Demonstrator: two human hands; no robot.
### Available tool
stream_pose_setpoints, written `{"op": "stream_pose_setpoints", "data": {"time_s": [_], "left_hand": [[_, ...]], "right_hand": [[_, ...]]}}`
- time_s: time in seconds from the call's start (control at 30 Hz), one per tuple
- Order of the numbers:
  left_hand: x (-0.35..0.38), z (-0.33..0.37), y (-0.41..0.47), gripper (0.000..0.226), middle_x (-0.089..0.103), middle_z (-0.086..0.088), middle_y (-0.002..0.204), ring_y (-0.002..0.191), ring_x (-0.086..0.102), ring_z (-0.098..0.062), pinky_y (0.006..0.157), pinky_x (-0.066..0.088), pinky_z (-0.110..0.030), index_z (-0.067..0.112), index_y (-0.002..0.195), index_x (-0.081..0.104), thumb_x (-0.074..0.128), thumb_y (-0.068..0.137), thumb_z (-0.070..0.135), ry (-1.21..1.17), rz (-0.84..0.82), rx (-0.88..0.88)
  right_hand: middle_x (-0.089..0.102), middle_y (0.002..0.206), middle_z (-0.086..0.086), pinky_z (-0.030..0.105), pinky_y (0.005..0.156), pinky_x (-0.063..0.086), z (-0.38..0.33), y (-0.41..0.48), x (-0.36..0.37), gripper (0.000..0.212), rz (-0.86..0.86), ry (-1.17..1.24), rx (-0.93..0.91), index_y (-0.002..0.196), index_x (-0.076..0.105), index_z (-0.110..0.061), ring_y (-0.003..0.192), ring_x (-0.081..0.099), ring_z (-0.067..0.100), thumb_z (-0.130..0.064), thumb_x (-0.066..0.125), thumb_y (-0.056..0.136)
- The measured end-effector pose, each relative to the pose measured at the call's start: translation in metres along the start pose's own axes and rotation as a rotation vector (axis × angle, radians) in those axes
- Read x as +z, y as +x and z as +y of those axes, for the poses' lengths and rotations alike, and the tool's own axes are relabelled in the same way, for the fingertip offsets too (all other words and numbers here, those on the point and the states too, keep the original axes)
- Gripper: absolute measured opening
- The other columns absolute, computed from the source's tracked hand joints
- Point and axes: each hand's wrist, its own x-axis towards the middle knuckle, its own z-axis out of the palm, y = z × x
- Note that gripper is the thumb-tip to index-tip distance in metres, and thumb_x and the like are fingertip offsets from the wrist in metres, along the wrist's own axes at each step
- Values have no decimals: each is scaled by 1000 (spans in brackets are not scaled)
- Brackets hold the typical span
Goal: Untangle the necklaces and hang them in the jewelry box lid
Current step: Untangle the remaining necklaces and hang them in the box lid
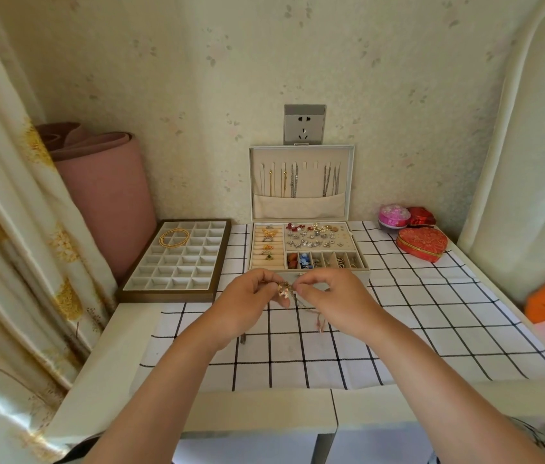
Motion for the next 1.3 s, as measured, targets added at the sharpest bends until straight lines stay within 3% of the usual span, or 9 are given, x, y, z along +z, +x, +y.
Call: {"op": "stream_pose_setpoints", "data": {"time_s": [0.17,0.23,0.33,0.57,0.77,0.93,1.07,1.17,1.3], "left_hand": [[1,-4,3,12,75,-7,90,57,62,6,67,51,-14,8,108,62,54,99,7,-1,-17,49],[0,-8,4,11,77,1,89,78,69,2,79,47,-15,17,106,62,59,97,11,22,-10,41],[0,-11,6,16,75,4,89,88,68,-2,80,43,-19,24,103,59,64,94,11,36,16,33],[0,-18,10,27,67,5,100,49,59,-9,54,49,-28,27,72,60,68,90,9,123,152,126],[4,-21,12,23,66,17,105,92,59,0,82,45,-22,36,75,71,80,80,15,267,200,165],[2,-17,9,21,60,20,86,67,50,6,64,37,-11,36,83,67,85,75,28,367,176,143],[1,-21,11,26,66,20,98,91,57,7,80,44,-19,38,91,72,86,69,44,356,113,149],[0,-23,13,16,65,22,96,96,58,3,90,49,-31,42,85,74,69,81,57,368,54,137],[-8,-20,11,55,66,21,113,114,56,-4,102,42,-35,44,82,76,34,81,79,380,-9,46]], "right_hand": [[77,84,-5,54,83,56,-9,-4,5,14,-81,98,21,86,79,-27,89,72,27,-31,66,91],[77,85,-6,58,83,56,-7,-2,6,10,-69,119,45,87,79,-29,92,71,33,-31,70,89],[78,88,-5,35,85,56,-4,1,3,8,-33,230,87,91,80,-21,92,72,12,-20,77,85],[72,73,-14,7,42,34,-8,0,0,16,-37,421,235,98,79,-18,45,52,-6,-13,78,84],[75,93,4,19,41,23,-3,4,0,19,-30,598,346,101,77,-21,41,28,7,-8,73,87],[75,101,9,18,37,21,0,6,-1,19,-77,686,417,110,73,-13,38,28,5,-10,67,92],[74,89,6,19,38,18,-1,3,2,19,-154,631,440,111,72,-11,39,25,6,-14,66,93],[73,81,2,19,39,17,-5,1,2,23,-135,574,442,112,70,-11,40,25,6,-23,68,92],[55,64,-3,19,38,16,-6,2,-6,27,-104,499,443,109,72,-11,41,24,6,-33,65,94]]}}
